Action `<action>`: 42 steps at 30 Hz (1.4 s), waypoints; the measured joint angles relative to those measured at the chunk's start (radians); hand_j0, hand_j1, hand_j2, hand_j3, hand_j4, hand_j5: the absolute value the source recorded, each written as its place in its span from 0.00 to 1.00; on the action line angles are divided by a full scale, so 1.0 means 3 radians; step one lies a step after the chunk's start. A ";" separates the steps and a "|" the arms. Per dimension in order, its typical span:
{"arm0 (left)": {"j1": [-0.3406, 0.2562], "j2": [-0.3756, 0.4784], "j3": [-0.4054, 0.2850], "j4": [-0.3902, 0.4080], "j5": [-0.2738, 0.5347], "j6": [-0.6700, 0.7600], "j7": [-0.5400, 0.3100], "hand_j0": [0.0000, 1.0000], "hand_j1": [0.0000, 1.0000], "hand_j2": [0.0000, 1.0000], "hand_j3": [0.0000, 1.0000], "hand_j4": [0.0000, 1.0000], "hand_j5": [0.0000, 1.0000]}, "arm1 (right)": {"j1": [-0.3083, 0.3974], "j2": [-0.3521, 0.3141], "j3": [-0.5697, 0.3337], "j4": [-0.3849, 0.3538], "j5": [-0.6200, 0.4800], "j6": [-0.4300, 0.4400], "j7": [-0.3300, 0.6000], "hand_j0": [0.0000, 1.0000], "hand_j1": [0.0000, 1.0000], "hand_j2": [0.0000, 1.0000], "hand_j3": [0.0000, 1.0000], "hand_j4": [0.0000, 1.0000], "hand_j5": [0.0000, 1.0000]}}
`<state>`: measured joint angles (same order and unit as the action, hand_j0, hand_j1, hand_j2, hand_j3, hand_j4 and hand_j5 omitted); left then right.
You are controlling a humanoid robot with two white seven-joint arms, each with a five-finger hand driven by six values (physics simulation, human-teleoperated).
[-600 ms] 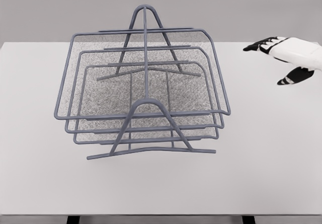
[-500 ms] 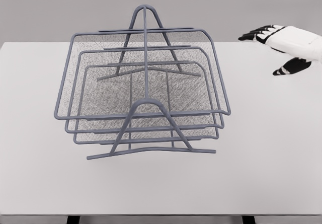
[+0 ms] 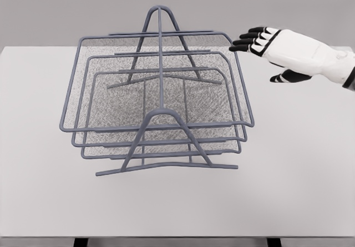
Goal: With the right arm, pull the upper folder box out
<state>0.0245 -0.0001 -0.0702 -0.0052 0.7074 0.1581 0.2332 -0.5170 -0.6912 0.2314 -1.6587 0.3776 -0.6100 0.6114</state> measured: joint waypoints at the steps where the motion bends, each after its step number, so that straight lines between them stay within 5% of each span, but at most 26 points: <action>1: 0.0000 0.0000 0.0000 0.0000 0.0000 0.0000 0.0000 1.00 1.00 1.00 1.00 1.00 1.00 | 0.0015 0.0021 0.0051 0.0001 0.0002 -0.0004 0.0000 1.00 1.00 1.00 1.00 1.00 1.00; 15: 0.0000 0.0000 0.0001 -0.0001 0.0000 0.0000 0.0000 1.00 1.00 1.00 1.00 1.00 1.00 | 0.0261 0.0019 0.0250 0.0010 -0.0007 0.0002 -0.0004 1.00 1.00 1.00 1.00 1.00 1.00; 23: 0.0000 0.0000 0.0000 0.0000 0.0000 0.0000 0.0000 1.00 1.00 1.00 1.00 1.00 1.00 | 0.0307 -0.0198 0.0231 0.0019 -0.0120 0.0006 -0.0005 1.00 1.00 1.00 1.00 1.00 1.00; 30: 0.0000 0.0000 0.0001 0.0000 0.0000 0.0000 0.0000 1.00 1.00 1.00 1.00 1.00 1.00 | 0.0573 -0.0363 0.0015 0.0060 -0.0325 0.0032 -0.0014 1.00 1.00 1.00 1.00 1.00 1.00; 37: 0.0000 0.0000 0.0001 -0.0001 0.0000 0.0000 0.0000 1.00 1.00 1.00 1.00 1.00 1.00 | 0.0588 -0.0575 -0.0173 0.0127 -0.0399 0.0067 -0.0011 1.00 1.00 1.00 1.00 1.00 1.00; 42: 0.0000 0.0000 0.0001 -0.0001 0.0000 0.0000 0.0000 1.00 1.00 1.00 1.00 1.00 1.00 | 0.0859 -0.0654 -0.0404 0.0188 -0.0490 0.0075 -0.0018 1.00 1.00 1.00 1.00 1.00 1.00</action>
<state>0.0245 0.0000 -0.0699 -0.0054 0.7074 0.1582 0.2333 -0.2593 -0.8873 0.1103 -1.6024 0.2306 -0.5874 0.6059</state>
